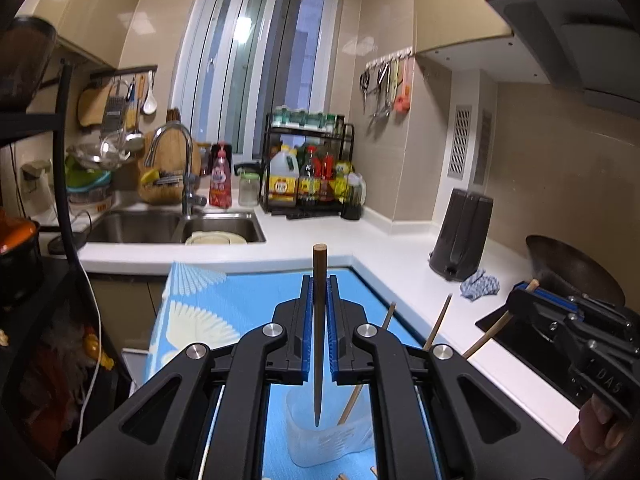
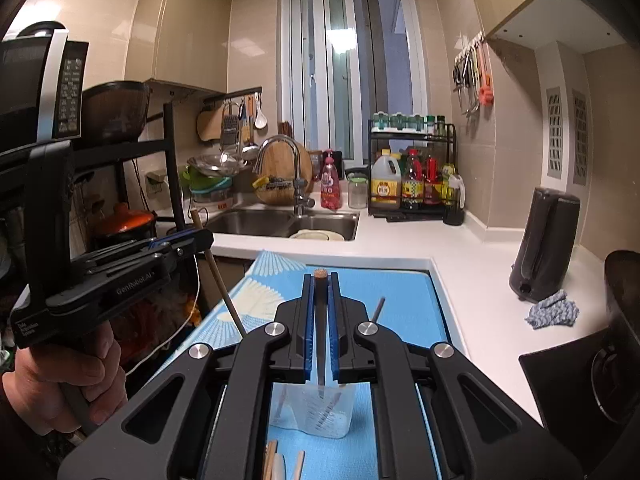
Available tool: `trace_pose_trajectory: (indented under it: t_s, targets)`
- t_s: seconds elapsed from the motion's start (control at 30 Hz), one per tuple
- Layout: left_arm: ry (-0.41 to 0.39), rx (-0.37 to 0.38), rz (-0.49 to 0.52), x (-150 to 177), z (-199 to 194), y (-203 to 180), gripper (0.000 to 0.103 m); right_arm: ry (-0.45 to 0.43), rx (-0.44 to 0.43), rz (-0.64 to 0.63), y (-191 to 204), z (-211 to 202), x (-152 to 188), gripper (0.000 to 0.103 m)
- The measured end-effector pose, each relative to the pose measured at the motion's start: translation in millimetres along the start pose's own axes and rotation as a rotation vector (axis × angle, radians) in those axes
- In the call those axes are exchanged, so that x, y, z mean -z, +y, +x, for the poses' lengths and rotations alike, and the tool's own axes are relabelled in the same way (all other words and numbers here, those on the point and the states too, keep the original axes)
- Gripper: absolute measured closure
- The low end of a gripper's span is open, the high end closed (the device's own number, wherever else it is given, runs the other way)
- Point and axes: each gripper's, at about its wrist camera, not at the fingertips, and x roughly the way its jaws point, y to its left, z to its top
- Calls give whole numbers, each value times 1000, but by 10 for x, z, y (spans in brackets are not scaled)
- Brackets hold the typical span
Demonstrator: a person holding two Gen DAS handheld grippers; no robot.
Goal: Organize utensils
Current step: 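Open both tools to release the chopsticks inside the container, then move both open tools down to the loose utensils on the cloth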
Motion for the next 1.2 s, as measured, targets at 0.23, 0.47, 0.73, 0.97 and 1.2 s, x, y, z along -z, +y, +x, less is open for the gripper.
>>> trace_pose_trajectory:
  t_s: [0.23, 0.47, 0.73, 0.97, 1.2]
  targets:
    - [74, -6, -18, 336, 45, 99, 81, 89, -1, 27, -117, 60, 251, 92]
    - [9, -33, -40, 314, -366, 89, 70, 109, 6, 50, -175, -181, 417, 88]
    - [-24, -70, -51, 510, -908, -47, 69, 87, -5, 47, -109, -678, 703, 88]
    - [20, -75, -40, 1103, -1259, -262, 76, 115, -32, 49, 30, -1101, 1323, 88]
    - [82, -95, -87, 2132, -1550, -496, 89, 210, -54, 128, 69, -1195, 2129, 90]
